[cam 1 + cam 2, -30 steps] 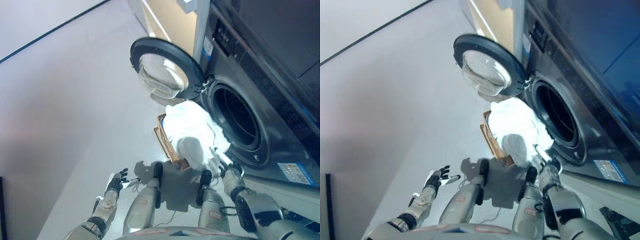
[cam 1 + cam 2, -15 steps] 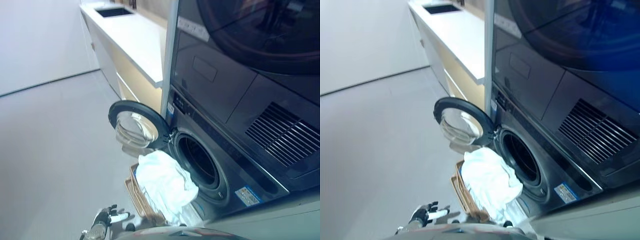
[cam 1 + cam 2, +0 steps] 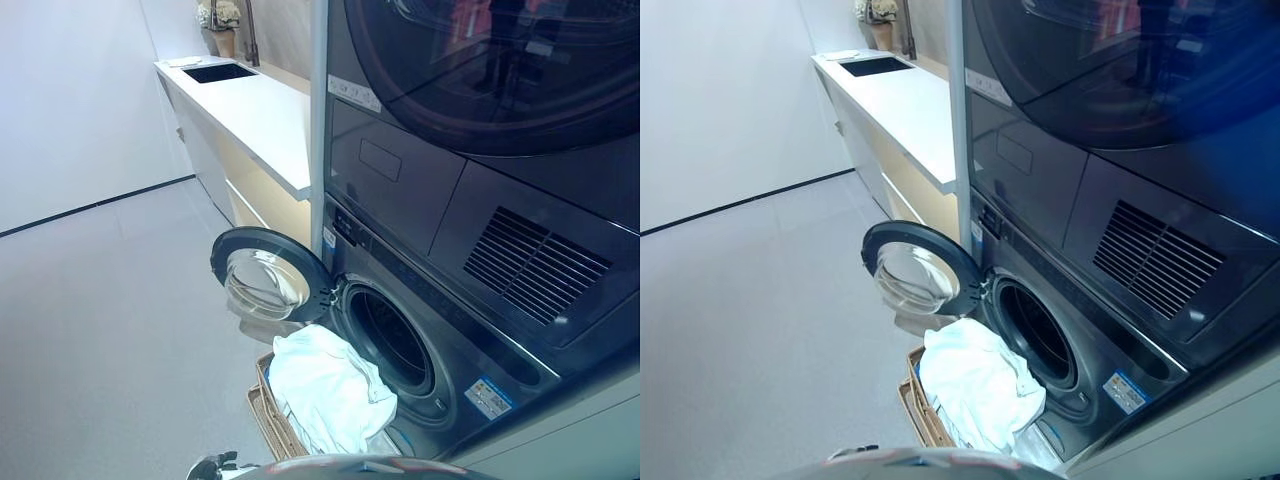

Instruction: Put the clothes in the basket into the washing machine.

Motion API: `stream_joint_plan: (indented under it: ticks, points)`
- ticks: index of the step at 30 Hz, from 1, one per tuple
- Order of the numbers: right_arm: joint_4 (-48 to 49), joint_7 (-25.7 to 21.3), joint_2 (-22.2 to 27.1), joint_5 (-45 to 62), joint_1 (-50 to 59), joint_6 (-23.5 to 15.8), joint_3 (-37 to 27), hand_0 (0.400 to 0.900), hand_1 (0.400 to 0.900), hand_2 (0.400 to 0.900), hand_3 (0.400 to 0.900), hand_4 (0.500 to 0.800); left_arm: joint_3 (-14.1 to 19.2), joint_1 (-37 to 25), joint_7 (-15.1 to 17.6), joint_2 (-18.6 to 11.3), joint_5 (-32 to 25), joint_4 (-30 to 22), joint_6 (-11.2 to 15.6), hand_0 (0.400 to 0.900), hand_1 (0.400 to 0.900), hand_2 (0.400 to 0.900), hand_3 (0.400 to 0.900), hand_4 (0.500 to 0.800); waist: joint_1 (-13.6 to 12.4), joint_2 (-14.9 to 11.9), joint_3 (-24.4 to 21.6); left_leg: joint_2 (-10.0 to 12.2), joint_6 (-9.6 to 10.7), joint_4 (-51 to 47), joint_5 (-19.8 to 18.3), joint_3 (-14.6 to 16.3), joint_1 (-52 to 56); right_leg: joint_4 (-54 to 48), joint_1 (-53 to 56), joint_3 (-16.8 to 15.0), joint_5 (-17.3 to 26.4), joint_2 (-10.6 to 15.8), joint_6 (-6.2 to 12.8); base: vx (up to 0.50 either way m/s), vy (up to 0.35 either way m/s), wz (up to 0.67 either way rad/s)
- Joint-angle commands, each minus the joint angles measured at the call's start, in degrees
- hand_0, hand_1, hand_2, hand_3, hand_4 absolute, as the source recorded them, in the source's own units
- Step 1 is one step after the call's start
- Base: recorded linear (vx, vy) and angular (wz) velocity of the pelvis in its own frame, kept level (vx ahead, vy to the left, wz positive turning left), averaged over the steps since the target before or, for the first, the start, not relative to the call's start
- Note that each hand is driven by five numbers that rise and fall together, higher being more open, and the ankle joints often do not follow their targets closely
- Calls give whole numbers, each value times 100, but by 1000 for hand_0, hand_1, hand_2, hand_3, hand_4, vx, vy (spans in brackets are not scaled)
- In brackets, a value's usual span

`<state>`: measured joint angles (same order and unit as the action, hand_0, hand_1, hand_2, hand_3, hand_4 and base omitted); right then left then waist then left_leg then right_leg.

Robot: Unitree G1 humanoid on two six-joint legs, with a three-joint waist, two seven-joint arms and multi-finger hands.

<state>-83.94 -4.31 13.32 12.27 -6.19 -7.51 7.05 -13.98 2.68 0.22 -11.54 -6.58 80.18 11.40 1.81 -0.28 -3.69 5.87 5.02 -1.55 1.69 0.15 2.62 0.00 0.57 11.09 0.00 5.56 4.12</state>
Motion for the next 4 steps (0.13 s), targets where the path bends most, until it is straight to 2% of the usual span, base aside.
stream_joint_plan:
  ticks: [1, 4]
  points:
    - [-118, -11, 64, 12, 207, -91, -24, 900, 900, 900, 900, 800, 224, -213, 38, 12, 100, 108, 141, 900, 900, 900, 900, 800, 87, -131, -98, -156, -95, -25, 49, -273, -287, 681, -114, -86, -274, 140, 108, 0, 0, 0]
    - [-115, -13, 71, 13, 208, -83, -3, 900, 900, 900, 900, 800, 177, -200, 42, 34, 97, 45, 142, 900, 900, 900, 900, 800, 99, -120, -82, -155, -97, -15, 49, -283, -288, 699, -120, -92, -282, 130, 96, 0, 0, 0]
